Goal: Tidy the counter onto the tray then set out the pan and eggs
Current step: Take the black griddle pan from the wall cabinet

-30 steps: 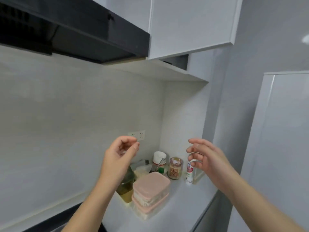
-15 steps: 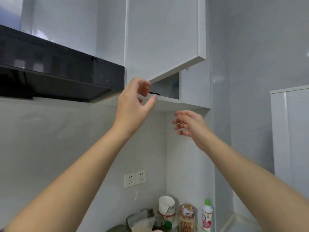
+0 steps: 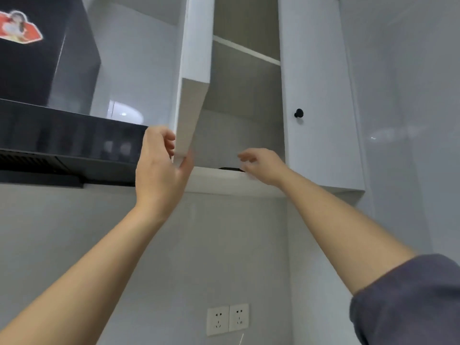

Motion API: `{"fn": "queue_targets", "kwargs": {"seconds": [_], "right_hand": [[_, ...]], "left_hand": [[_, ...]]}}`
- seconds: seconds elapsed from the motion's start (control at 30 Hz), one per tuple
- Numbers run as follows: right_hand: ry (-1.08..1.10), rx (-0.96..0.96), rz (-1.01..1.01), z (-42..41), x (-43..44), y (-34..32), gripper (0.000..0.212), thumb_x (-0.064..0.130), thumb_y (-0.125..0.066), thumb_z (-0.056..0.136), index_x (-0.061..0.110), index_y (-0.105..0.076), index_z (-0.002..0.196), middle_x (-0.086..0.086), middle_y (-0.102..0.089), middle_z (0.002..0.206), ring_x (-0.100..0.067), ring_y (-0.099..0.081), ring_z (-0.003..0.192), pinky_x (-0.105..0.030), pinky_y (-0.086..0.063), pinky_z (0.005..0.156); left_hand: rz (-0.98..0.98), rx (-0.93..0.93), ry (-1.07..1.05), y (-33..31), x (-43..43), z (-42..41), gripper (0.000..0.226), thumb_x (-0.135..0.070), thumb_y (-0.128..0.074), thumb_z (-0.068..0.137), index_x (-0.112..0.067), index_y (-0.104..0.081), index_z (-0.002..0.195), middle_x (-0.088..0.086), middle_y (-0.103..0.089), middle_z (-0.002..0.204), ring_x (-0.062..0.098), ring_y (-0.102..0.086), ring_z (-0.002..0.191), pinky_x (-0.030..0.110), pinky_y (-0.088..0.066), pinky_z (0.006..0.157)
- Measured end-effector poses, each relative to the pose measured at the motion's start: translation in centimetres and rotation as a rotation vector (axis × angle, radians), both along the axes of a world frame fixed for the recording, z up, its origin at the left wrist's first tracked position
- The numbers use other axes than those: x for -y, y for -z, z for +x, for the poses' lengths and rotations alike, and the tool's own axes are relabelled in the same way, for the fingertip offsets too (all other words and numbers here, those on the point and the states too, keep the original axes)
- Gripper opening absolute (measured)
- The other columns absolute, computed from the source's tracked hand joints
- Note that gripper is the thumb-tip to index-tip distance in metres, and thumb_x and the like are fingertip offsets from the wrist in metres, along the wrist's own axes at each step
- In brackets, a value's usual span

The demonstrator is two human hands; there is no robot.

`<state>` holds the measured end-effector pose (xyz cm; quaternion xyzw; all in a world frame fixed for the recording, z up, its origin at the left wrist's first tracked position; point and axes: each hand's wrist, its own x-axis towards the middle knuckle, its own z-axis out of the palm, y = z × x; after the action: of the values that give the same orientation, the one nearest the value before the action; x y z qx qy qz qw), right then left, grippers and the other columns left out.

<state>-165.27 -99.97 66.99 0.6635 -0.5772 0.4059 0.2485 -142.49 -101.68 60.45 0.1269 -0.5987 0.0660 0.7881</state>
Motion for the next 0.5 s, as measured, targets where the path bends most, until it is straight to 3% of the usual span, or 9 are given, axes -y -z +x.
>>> {"fn": "queue_targets", "kwargs": {"seconds": [0.13, 0.2, 0.3, 0.4, 0.5], "right_hand": [[0.036, -0.116, 0.162, -0.5, 2.9, -1.6, 0.026, 0.02, -0.049, 0.091, 0.002, -0.066, 0.101, -0.015, -0.067, 0.103, -0.025, -0.055, 0.08, -0.03, -0.045, 0.07], [-0.001, -0.147, 0.161, -0.6, 3.5, -2.2, 0.024, 0.019, -0.05, 0.093, 0.005, -0.07, 0.096, -0.012, -0.069, 0.099, -0.02, -0.055, 0.078, -0.029, -0.046, 0.071], [-0.032, -0.308, 0.126, -0.5, 4.0, -2.3, 0.026, 0.011, -0.048, 0.093, 0.012, -0.073, 0.1, -0.005, -0.072, 0.099, -0.023, -0.06, 0.087, -0.031, -0.048, 0.077], [-0.037, -0.456, 0.03, -0.5, 4.5, -2.0, 0.029, 0.005, -0.043, 0.096, 0.009, -0.069, 0.108, -0.007, -0.069, 0.106, -0.026, -0.057, 0.092, -0.028, -0.038, 0.075], [-0.061, -0.535, -0.059, -0.4, 4.2, -2.2, 0.029, 0.004, -0.041, 0.097, 0.008, -0.064, 0.114, -0.007, -0.059, 0.099, -0.024, -0.054, 0.093, -0.032, -0.04, 0.08]], "left_hand": [[-0.009, -0.028, -0.086, 0.4, 0.1, -0.5, 0.034, -0.023, -0.064, 0.087, -0.028, -0.031, 0.087, -0.002, -0.044, 0.082, 0.018, -0.044, 0.072, 0.021, -0.034, 0.058], [0.012, -0.032, -0.097, 0.6, 0.5, -0.6, 0.037, -0.023, -0.065, 0.087, -0.035, -0.03, 0.081, -0.002, -0.047, 0.078, 0.02, -0.048, 0.071, 0.018, -0.037, 0.062], [0.047, -0.041, -0.096, 1.3, 1.0, -0.9, 0.035, -0.021, -0.064, 0.088, -0.036, -0.034, 0.082, -0.003, -0.05, 0.08, 0.018, -0.052, 0.073, 0.024, -0.041, 0.064], [0.076, -0.052, -0.077, 2.0, 1.5, -1.0, 0.023, -0.021, -0.062, 0.09, -0.023, -0.04, 0.086, -0.001, -0.051, 0.08, 0.015, -0.051, 0.071, 0.018, -0.04, 0.063], [0.122, -0.041, -0.106, 2.9, 1.8, -1.2, 0.021, -0.02, -0.059, 0.091, -0.017, -0.042, 0.079, 0.001, -0.052, 0.073, 0.014, -0.047, 0.066, 0.019, -0.037, 0.059]]}}
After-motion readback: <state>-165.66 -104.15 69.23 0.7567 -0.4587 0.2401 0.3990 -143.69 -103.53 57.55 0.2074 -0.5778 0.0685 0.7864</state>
